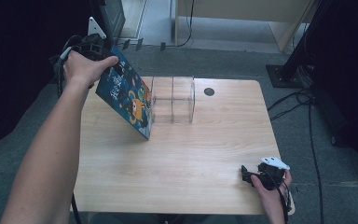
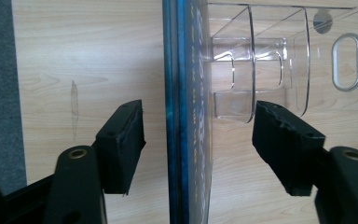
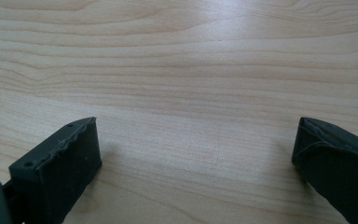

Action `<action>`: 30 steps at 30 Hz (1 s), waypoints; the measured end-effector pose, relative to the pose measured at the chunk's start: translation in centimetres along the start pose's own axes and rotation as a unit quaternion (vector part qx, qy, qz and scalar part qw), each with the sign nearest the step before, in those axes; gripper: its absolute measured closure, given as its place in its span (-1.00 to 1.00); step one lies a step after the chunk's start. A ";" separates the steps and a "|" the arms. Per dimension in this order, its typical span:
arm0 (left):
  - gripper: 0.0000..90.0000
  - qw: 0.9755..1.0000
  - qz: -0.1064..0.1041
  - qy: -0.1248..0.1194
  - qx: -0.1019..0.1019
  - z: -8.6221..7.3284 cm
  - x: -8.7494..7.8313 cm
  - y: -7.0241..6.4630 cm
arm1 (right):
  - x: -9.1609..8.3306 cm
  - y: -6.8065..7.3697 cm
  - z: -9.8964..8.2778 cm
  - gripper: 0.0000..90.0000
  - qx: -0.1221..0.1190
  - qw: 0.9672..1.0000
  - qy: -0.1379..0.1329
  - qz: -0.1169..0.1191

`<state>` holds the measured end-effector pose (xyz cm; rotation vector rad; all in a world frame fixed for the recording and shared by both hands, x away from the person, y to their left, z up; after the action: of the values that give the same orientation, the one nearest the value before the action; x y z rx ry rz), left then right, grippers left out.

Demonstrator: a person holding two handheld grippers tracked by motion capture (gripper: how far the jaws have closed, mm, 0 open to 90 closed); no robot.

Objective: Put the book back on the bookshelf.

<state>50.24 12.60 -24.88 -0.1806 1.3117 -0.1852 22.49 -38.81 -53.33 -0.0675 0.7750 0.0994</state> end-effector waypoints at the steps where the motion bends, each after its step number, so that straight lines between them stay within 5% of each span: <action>1: -0.27 1.000 0.005 -0.005 -0.004 -0.1 -0.2 0.0 | 0.0 0.0 0.0 -0.99 0.000 1.000 0.000 0.000; 9: -0.68 1.000 0.012 -0.003 -0.007 -0.8 -1.4 0.7 | 0.0 0.0 0.0 -0.99 0.001 1.000 0.000 0.000; 21: -1.00 1.000 0.020 0.003 0.008 -2.6 -2.9 1.5 | 0.0 0.0 0.0 -0.99 0.001 1.000 0.000 -0.001; 30: -1.00 1.000 0.021 0.000 0.012 -4.2 -4.3 3.2 | 0.0 0.0 0.0 -0.99 0.001 1.000 -0.001 -0.002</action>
<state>45.22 16.66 -22.59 -0.1338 1.3109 -0.1654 22.50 -38.82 -53.33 -0.0666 0.7739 0.0955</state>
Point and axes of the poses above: each handheld gripper's, and its own axes: x roughly forward along the jaws, z roughly out of its top, y roughly to its left, the point moved 1 cm from there along x, roughly forward along the jaws, and after that the axes turned 4 degrees about -x, right-handed, at the moved point
